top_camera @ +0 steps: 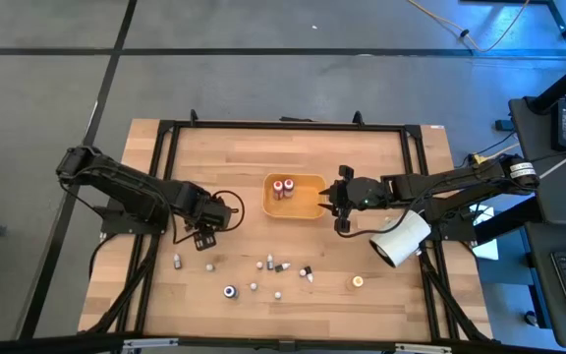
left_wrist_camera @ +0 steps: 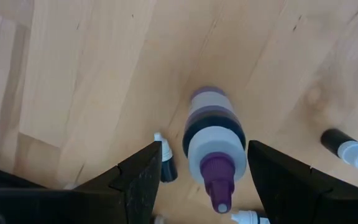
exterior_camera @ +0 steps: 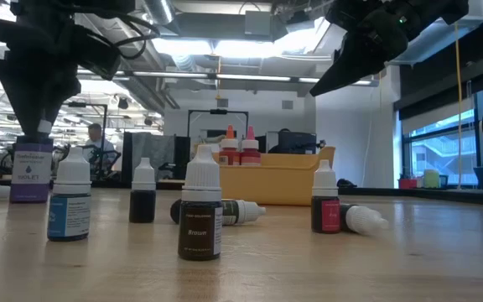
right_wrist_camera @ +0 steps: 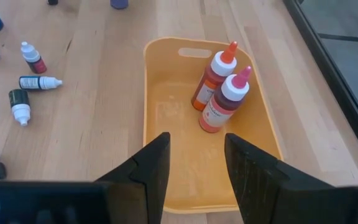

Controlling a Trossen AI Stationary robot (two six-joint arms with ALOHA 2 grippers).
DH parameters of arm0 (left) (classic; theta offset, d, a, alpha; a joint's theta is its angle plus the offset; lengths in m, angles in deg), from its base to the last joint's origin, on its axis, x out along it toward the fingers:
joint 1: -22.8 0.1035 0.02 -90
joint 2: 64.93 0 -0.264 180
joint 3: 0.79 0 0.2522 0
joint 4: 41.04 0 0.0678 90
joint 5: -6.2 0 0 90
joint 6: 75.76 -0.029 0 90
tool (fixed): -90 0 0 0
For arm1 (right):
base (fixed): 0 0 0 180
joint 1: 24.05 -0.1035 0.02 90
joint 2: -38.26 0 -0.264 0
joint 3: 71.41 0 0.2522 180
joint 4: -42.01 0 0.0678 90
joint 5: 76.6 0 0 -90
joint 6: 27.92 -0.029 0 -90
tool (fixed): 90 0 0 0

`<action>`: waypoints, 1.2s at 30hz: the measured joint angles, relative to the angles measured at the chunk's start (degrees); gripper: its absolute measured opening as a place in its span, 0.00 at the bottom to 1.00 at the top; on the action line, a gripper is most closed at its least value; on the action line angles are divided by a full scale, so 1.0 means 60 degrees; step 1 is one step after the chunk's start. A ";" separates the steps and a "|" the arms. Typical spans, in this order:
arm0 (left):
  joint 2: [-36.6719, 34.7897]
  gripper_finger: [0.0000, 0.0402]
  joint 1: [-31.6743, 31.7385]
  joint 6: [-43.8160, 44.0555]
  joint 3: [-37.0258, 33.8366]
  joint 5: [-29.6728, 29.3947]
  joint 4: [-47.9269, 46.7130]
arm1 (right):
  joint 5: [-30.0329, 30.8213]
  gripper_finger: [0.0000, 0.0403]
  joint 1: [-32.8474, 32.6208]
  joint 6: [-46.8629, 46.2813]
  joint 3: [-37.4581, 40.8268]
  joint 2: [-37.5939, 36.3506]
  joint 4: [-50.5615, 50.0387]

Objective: Pick & Place food coloring
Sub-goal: Put the big purple food coloring bottle into the yellow bin

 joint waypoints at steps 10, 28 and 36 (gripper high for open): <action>0.0000 0.54 0.0004 -0.0004 0.0000 0.0162 -0.0007 | -0.0001 0.38 -0.0004 0.0004 0.0000 0.0000 -0.0008; -0.0152 0.28 0.0029 -0.1369 0.0916 -0.0645 -0.0532 | -0.0010 0.38 0.0000 0.0069 0.0000 0.0004 -0.0008; -0.0149 0.28 0.0248 -0.2516 0.3110 -0.3149 0.0204 | -0.0008 0.38 0.0000 0.0073 0.0000 0.0004 0.0053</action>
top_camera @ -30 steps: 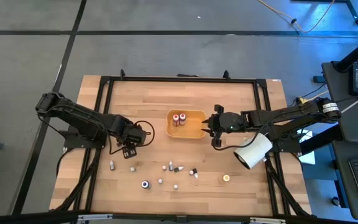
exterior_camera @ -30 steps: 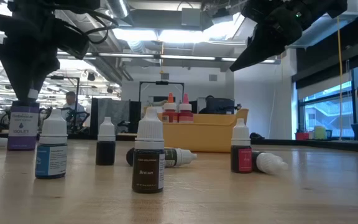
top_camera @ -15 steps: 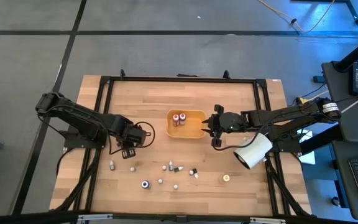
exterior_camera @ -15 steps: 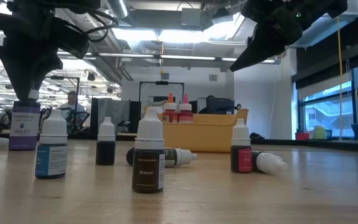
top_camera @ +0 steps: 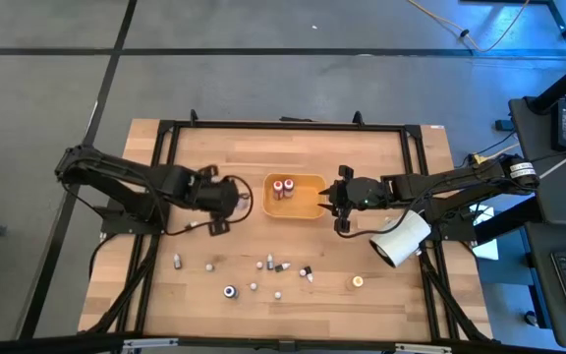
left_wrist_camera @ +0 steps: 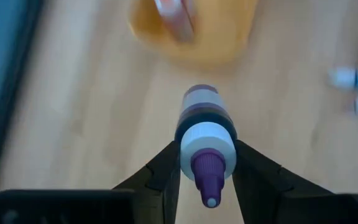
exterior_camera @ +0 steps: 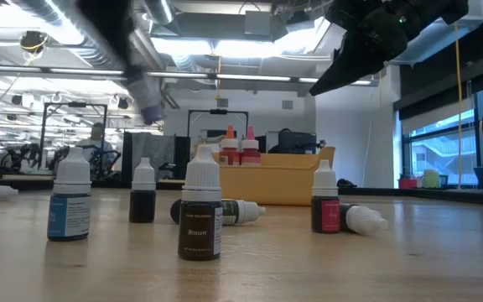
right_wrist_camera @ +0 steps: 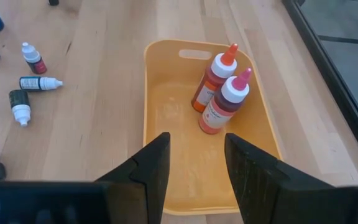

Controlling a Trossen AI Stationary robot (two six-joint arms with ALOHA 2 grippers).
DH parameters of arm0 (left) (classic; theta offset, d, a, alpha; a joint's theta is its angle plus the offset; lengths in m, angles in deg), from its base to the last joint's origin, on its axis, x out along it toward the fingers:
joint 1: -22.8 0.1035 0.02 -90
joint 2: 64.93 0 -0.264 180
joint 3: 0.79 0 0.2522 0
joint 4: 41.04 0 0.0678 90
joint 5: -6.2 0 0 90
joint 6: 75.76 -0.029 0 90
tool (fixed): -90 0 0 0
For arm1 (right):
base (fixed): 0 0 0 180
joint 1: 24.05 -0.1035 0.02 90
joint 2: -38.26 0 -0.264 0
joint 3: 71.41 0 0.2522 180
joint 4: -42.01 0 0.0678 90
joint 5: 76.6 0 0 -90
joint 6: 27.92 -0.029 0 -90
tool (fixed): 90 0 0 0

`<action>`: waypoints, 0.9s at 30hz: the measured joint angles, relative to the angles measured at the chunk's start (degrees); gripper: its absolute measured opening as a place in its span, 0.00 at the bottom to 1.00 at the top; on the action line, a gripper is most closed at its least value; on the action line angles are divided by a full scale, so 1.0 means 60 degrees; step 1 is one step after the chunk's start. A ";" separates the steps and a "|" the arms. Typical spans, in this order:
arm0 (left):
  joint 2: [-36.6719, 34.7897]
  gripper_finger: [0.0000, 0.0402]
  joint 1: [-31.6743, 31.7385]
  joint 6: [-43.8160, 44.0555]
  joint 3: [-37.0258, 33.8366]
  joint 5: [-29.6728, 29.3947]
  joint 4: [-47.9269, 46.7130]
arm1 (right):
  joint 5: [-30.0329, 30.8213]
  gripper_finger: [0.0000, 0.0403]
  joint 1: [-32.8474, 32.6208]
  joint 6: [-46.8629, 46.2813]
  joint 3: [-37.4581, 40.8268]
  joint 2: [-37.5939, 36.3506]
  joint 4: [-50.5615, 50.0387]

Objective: Pick & Place food coloring
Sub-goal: Put the big purple food coloring bottle into the yellow bin

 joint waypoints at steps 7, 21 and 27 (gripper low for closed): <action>0.0364 0.28 0.0796 -0.2187 0.0402 0.0398 0.2319 | 0.0000 0.38 -0.0001 0.0000 0.0000 0.0003 0.0002; 0.3084 0.29 0.2175 -0.4597 0.0398 0.2180 0.3739 | 0.0004 0.38 0.0000 0.0004 0.0000 0.0002 -0.0001; 0.3485 0.29 0.2608 -0.4569 0.0398 0.2413 0.3690 | 0.0004 0.38 -0.0002 0.0002 0.0000 0.0000 0.0002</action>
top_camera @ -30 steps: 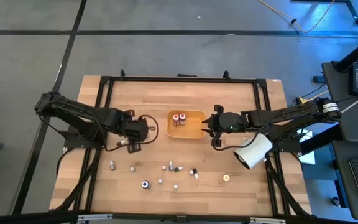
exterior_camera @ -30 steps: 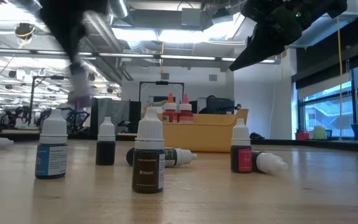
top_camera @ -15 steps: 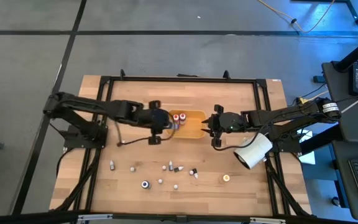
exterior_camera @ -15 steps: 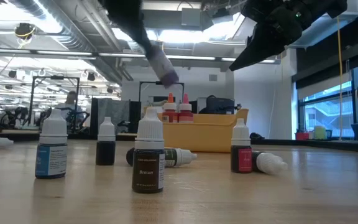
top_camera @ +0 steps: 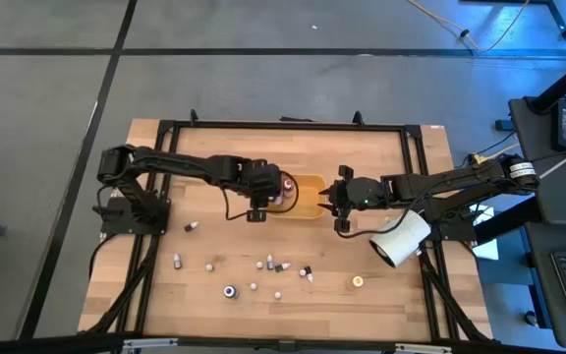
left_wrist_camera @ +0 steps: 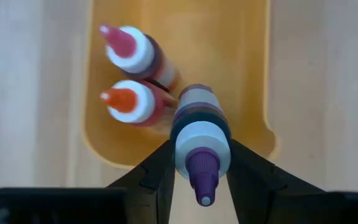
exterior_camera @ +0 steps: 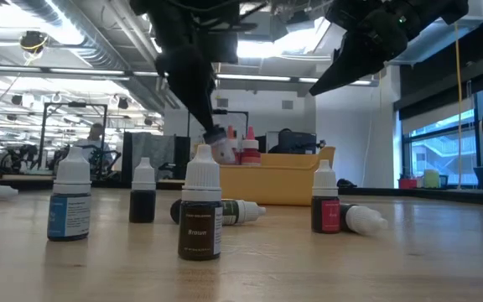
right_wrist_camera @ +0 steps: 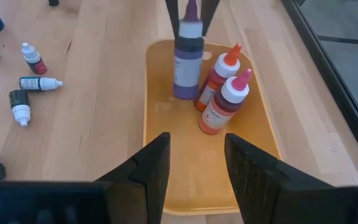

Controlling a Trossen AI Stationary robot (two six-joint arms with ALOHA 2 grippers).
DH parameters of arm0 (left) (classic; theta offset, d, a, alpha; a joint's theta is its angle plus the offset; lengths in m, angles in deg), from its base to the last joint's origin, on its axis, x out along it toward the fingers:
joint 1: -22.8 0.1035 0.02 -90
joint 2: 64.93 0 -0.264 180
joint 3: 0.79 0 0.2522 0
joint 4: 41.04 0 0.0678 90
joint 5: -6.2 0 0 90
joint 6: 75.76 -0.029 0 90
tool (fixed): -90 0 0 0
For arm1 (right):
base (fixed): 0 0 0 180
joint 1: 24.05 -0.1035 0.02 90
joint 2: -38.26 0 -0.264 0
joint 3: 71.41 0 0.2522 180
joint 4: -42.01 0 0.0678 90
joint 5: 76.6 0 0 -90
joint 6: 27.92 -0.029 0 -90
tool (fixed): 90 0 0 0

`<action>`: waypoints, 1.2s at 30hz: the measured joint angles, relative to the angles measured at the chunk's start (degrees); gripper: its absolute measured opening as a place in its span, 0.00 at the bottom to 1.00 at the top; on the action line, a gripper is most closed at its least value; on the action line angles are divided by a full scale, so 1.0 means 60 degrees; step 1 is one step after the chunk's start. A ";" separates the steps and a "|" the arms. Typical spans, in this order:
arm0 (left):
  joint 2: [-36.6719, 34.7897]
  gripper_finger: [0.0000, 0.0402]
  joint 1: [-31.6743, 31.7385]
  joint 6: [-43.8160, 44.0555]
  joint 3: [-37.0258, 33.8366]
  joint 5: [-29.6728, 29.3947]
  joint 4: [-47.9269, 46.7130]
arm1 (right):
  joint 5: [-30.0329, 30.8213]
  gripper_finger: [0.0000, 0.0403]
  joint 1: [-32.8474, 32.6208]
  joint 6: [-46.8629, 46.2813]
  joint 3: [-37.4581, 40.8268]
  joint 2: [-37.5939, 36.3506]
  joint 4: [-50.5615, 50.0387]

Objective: Pick & Place food coloring
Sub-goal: Put the big purple food coloring bottle into the yellow bin, then put the big yellow food coloring bottle into the yellow bin

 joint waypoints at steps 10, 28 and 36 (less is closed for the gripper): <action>0.0420 0.34 0.0270 -0.0045 -0.0004 -0.0044 -0.0034 | 0.0000 0.38 0.0001 -0.0035 0.0000 0.0000 -0.0020; 0.0015 0.36 0.0266 -0.0762 -0.0004 -0.0088 -0.0568 | 0.0000 0.38 0.0002 0.0198 -0.0014 0.0000 0.0214; -0.1640 0.36 0.0266 -0.0657 -0.0587 0.0988 0.0277 | 0.0009 0.38 -0.0453 0.0937 -0.1293 -0.0004 -0.1273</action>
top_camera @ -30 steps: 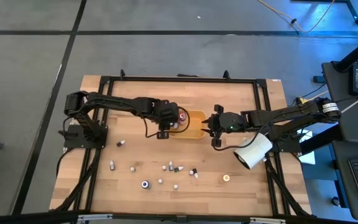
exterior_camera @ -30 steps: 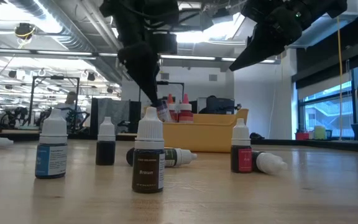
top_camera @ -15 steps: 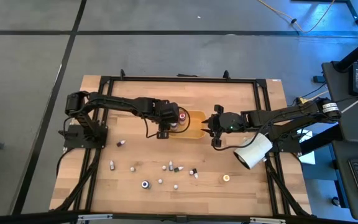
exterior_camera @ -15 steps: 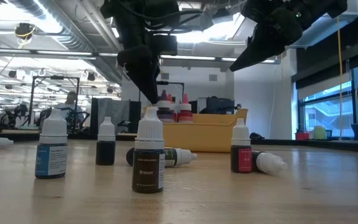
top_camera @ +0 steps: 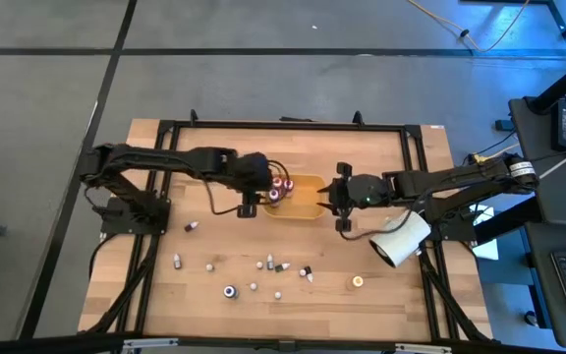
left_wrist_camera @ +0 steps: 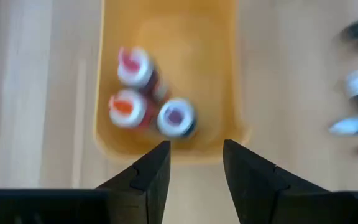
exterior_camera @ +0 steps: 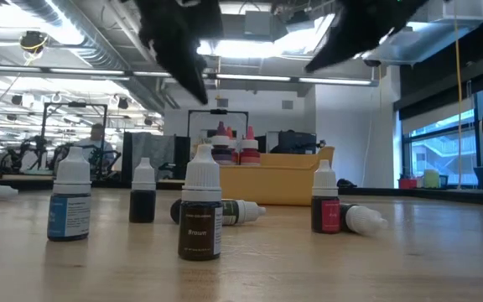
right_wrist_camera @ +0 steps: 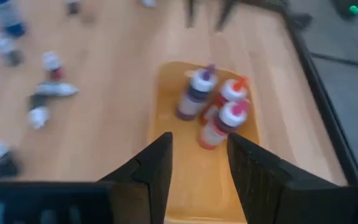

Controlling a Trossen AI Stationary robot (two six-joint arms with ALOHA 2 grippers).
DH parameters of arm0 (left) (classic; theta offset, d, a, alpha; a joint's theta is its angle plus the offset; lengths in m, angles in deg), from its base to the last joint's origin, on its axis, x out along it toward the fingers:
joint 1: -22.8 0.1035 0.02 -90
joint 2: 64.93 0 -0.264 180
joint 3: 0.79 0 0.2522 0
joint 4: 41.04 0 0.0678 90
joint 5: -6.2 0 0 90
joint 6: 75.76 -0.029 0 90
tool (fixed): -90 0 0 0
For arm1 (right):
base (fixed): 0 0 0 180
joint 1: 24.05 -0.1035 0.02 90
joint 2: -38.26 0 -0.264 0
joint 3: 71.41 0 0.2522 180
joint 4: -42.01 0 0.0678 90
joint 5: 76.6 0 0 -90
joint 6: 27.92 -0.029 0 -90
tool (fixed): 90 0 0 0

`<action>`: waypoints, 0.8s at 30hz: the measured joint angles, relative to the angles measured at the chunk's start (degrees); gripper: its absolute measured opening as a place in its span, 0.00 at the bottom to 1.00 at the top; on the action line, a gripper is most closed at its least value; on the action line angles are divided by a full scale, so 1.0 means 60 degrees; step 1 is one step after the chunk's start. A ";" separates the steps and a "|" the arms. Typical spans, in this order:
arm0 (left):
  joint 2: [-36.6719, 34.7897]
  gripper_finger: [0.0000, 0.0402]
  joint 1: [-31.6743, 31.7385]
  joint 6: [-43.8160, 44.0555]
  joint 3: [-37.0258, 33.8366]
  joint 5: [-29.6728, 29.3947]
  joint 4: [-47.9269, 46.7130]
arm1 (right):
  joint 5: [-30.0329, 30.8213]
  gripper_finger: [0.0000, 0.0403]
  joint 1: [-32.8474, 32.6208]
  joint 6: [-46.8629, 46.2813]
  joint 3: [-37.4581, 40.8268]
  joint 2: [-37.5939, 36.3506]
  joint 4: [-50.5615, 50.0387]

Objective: Pick & Place food coloring
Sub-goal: Put the big yellow food coloring bottle into the yellow bin

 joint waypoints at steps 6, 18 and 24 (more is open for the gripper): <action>-0.1828 0.36 0.0033 -0.0026 -0.2197 0.0659 0.3190 | -0.0759 0.38 -0.1551 0.0536 -0.1736 -0.0001 -0.2776; -0.3237 0.35 0.0036 0.0235 -0.5150 0.0594 0.8318 | -0.0661 0.38 -0.4552 -0.1440 -0.2818 0.2141 -0.4371; -0.3240 0.35 0.0028 0.0266 -0.5150 0.0589 0.8306 | -0.2431 0.38 -0.4918 -0.3109 -0.2954 0.2789 -0.5054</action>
